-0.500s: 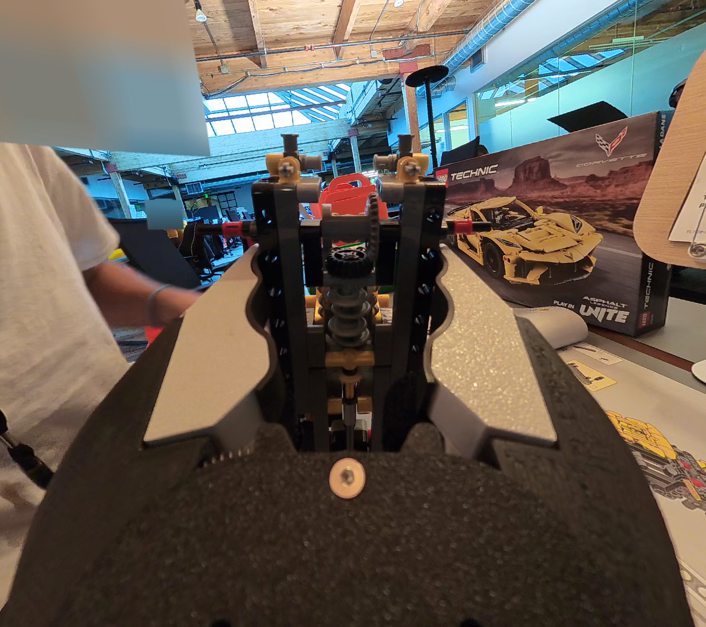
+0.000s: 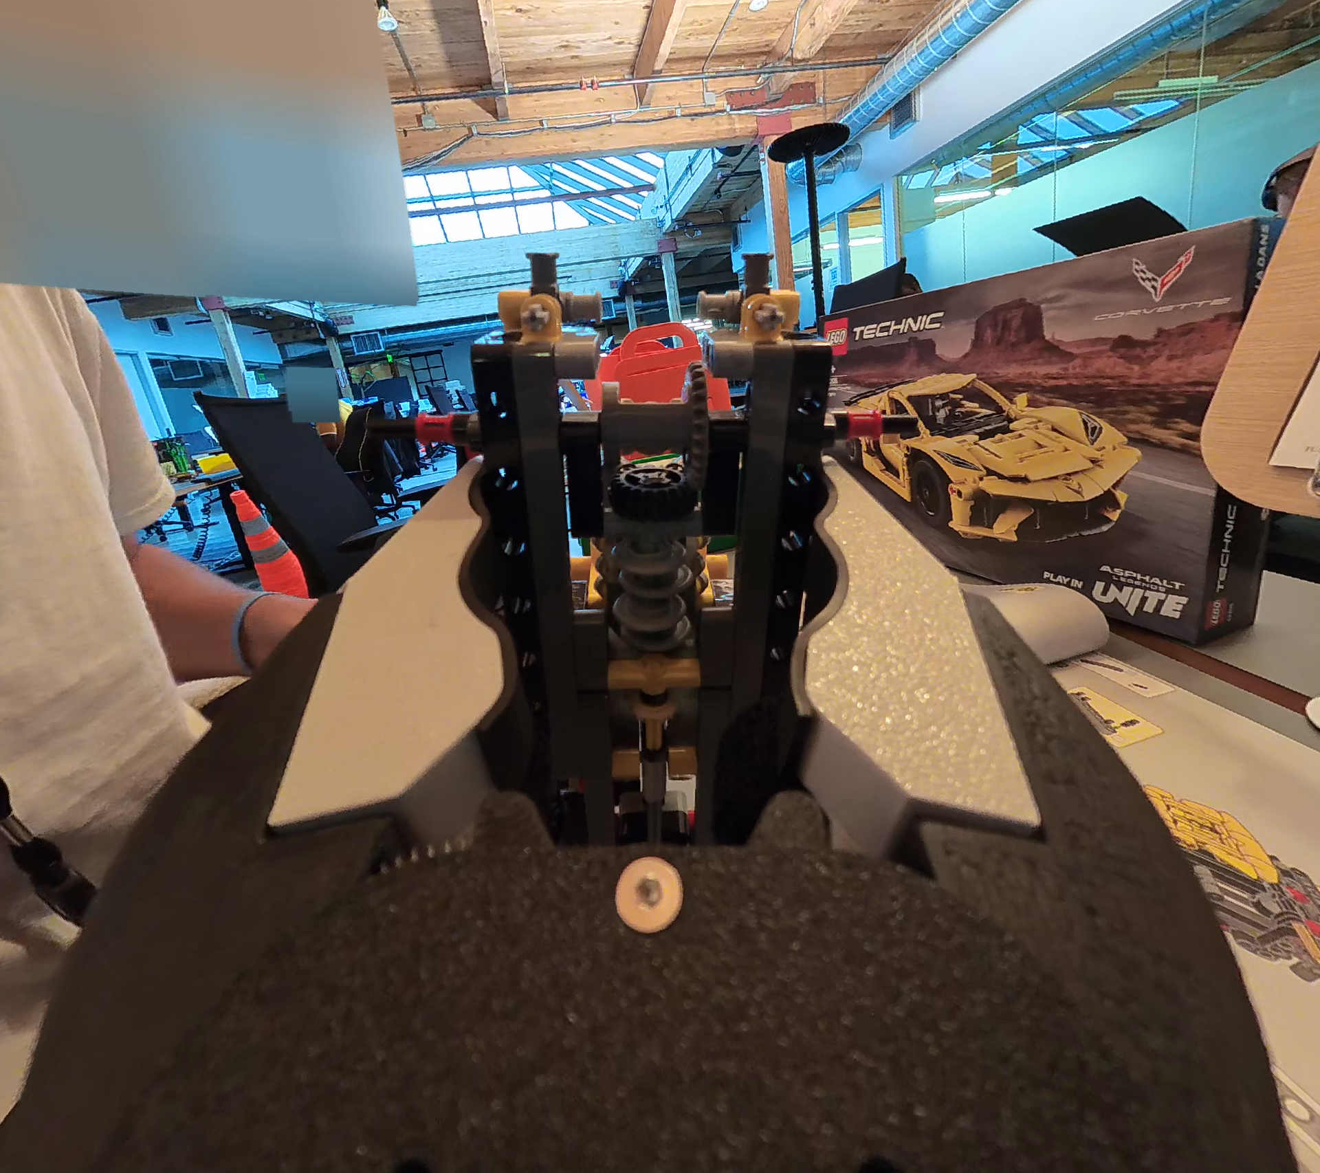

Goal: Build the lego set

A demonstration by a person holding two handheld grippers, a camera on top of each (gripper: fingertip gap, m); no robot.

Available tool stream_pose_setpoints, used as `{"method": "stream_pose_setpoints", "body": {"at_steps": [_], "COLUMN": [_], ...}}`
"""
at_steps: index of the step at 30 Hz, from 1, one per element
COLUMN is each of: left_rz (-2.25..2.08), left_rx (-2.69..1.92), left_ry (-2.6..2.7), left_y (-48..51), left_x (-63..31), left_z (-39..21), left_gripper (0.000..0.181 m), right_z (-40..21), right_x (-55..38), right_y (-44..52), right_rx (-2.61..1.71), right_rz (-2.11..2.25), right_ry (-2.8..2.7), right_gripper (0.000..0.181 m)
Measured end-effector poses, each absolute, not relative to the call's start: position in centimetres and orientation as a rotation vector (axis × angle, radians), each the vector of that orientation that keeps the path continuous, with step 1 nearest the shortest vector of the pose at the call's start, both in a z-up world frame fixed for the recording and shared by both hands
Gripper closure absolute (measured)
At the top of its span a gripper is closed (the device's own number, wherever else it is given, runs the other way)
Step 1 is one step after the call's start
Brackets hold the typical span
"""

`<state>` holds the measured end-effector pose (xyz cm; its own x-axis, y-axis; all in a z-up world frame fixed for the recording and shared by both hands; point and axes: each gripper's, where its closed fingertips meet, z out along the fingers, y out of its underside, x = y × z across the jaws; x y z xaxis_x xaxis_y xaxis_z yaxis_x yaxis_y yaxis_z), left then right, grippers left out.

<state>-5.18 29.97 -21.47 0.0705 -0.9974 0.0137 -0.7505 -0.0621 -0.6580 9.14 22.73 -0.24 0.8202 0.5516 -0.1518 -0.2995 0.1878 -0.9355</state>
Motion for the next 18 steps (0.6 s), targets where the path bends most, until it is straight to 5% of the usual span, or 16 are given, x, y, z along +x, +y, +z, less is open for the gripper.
{"method": "stream_pose_setpoints", "body": {"at_steps": [7, 15, 16, 18], "left_rz": [-0.906, -1.136, -1.115, -1.125], "left_rx": [-1.567, -1.002, -0.961, -0.923], "left_ry": [1.997, 2.367, 2.413, 2.459], "left_y": [28.5, 24.9, 24.8, 24.5], "left_x": [-4.3, 0.6, 1.2, 2.4], "left_z": [-19.1, -1.3, -0.3, 1.4], "left_gripper": [0.126, 0.129, 0.181, 0.181], "right_z": [-0.2, -0.1, -0.1, -0.1], "right_x": [8.3, 5.3, 4.9, 4.5], "right_y": [22.7, 22.8, 22.7, 22.7], "right_rx": [-1.246, -1.289, -1.287, -1.286], "right_rz": [0.602, 0.617, 0.633, 0.657], "right_ry": [-0.279, -0.409, -0.425, -0.432], "right_gripper": [0.097, 0.097, 0.097, 0.097]}}
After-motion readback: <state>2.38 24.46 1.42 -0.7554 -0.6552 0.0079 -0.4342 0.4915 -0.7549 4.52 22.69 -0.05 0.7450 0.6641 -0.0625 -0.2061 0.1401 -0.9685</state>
